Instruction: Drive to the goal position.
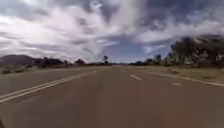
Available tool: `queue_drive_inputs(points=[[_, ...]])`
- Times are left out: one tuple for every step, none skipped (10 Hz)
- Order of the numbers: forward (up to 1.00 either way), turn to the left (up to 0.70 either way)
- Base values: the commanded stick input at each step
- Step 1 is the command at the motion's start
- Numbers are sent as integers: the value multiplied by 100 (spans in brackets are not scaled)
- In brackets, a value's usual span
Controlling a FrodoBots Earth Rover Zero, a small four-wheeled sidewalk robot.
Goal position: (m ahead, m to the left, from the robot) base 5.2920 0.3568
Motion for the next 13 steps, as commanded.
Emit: queue_drive_inputs(points=[[100, 0], [100, 0], [100, 0], [100, 0], [100, 0], [100, 0], [100, 0], [100, 0], [100, 0], [100, 0], [100, 0], [100, 0], [100, 0]])
